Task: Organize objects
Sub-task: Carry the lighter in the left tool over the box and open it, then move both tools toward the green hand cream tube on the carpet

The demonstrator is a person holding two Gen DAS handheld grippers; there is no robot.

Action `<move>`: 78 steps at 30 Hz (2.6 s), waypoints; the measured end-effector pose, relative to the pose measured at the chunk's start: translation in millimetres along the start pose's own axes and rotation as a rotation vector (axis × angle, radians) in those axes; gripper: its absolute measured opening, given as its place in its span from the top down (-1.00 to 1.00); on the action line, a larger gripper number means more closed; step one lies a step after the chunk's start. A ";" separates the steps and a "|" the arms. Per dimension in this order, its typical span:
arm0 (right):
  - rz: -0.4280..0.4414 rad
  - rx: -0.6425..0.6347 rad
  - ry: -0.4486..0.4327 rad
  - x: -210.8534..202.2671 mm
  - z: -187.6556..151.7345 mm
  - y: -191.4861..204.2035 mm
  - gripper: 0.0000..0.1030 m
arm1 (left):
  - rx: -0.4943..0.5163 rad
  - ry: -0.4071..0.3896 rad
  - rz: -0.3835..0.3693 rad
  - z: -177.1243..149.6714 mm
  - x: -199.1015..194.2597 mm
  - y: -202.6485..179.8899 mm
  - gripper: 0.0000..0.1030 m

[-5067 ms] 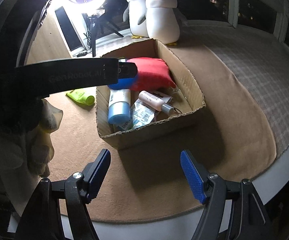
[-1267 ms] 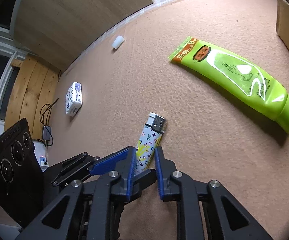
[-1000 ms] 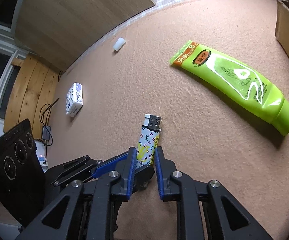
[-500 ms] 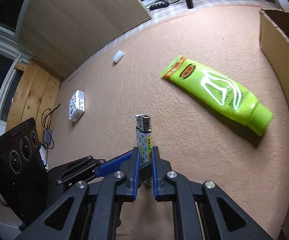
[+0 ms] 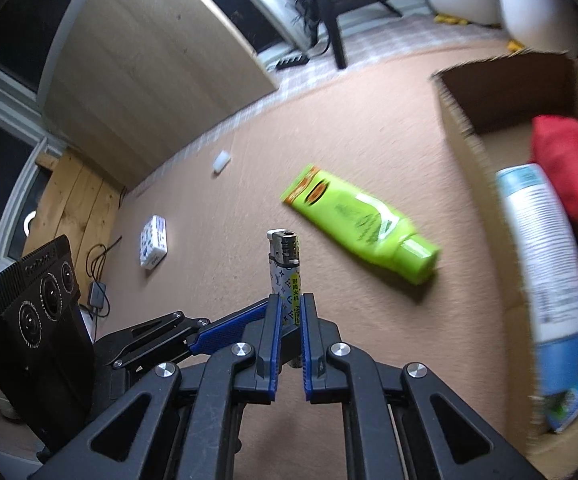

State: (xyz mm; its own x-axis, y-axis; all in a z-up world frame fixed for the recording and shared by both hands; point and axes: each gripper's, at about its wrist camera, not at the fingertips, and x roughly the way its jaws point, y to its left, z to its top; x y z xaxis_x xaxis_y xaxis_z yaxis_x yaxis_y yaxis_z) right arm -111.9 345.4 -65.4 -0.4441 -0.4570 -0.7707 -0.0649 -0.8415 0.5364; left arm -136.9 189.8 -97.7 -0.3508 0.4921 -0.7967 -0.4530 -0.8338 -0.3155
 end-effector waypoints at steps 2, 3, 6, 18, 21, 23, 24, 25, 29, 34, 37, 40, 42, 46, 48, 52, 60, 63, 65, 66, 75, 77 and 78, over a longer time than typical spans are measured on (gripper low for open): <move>-0.006 0.011 -0.026 -13.6 1.6 -7.1 0.84 | 0.023 -0.007 -0.009 7.2 1.3 -14.0 0.51; -0.008 0.016 -0.037 -20.3 2.4 -10.9 0.84 | 0.033 -0.010 -0.013 10.8 2.0 -21.0 0.51; -0.021 0.035 -0.081 -43.4 3.7 -23.8 0.84 | 0.073 -0.020 -0.035 22.8 6.0 -46.5 0.51; -0.094 0.112 -0.189 -115.7 2.4 -90.0 0.85 | 0.196 -0.012 -0.126 49.4 43.4 -143.4 0.51; -0.109 0.134 -0.197 -124.3 -0.1 -107.0 0.85 | 0.216 0.002 -0.139 51.7 55.4 -160.7 0.51; -0.117 0.144 -0.199 -128.2 -1.0 -114.0 0.85 | 0.225 0.009 -0.143 50.7 59.9 -167.3 0.51; -0.120 0.148 -0.201 -131.0 -2.0 -118.7 0.85 | 0.230 0.012 -0.143 50.7 62.7 -171.4 0.51; -0.124 0.150 -0.203 -133.5 -3.2 -122.5 0.85 | 0.235 0.014 -0.143 50.8 65.1 -174.1 0.50; -0.141 0.140 -0.212 -140.6 -4.9 -130.1 0.63 | 0.238 0.038 -0.118 49.6 72.1 -181.3 0.18; -0.209 0.120 -0.265 -150.3 -8.3 -130.8 -0.08 | 0.227 0.028 -0.094 48.9 71.1 -176.7 -0.14; -0.203 0.125 -0.262 -150.2 -8.0 -133.0 -0.08 | 0.211 0.027 -0.091 47.6 69.1 -171.6 -0.14; -0.198 0.125 -0.258 -147.8 -8.2 -132.3 -0.08 | 0.196 0.027 -0.087 46.0 65.8 -165.1 -0.14; -0.195 0.131 -0.256 -145.3 -8.2 -131.3 -0.08 | 0.187 0.028 -0.082 42.9 61.9 -160.4 -0.14; -0.176 0.128 -0.256 -139.7 -8.8 -127.5 -0.08 | 0.158 0.024 -0.065 38.3 54.5 -146.4 -0.14; -0.168 0.130 -0.257 -136.9 -8.5 -125.3 -0.08 | 0.137 0.019 -0.052 35.2 49.2 -137.1 -0.14; -0.160 0.114 -0.258 -129.5 -5.7 -116.1 -0.08 | 0.094 0.014 -0.030 27.8 37.5 -115.7 -0.15; -0.139 -0.040 -0.228 -106.6 7.1 -73.2 -0.36 | -0.011 0.000 0.030 1.0 1.8 -62.7 -0.18; -0.131 -0.113 -0.186 -92.2 16.2 -51.8 -0.36 | -0.051 -0.004 0.061 -12.3 -15.0 -39.6 -0.20; -0.132 -0.158 -0.146 -78.3 23.6 -37.1 -0.37 | -0.074 -0.011 0.082 -19.9 -25.5 -26.2 -0.20; -0.133 -0.178 -0.129 -71.5 26.8 -30.4 -0.36 | -0.089 -0.018 0.093 -24.7 -32.4 -18.2 -0.20; -0.136 -0.237 0.039 8.0 54.5 18.6 -0.36 | -0.201 -0.052 0.148 -61.1 -78.3 36.7 -0.21; -0.158 -0.231 0.058 25.4 62.7 22.4 -0.36 | -0.215 -0.054 0.158 -68.5 -86.2 46.0 -0.21; -0.171 -0.228 0.072 34.6 66.5 22.7 -0.36 | -0.222 -0.054 0.162 -72.3 -89.8 50.5 -0.21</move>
State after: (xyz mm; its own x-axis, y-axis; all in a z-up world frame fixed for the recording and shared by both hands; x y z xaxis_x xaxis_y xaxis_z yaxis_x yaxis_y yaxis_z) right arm -188.2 329.6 -57.0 -0.3789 -0.3157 -0.8699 0.0728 -0.9473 0.3121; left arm -69.1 85.4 -79.4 -0.4498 0.3557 -0.8192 -0.1990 -0.9341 -0.2963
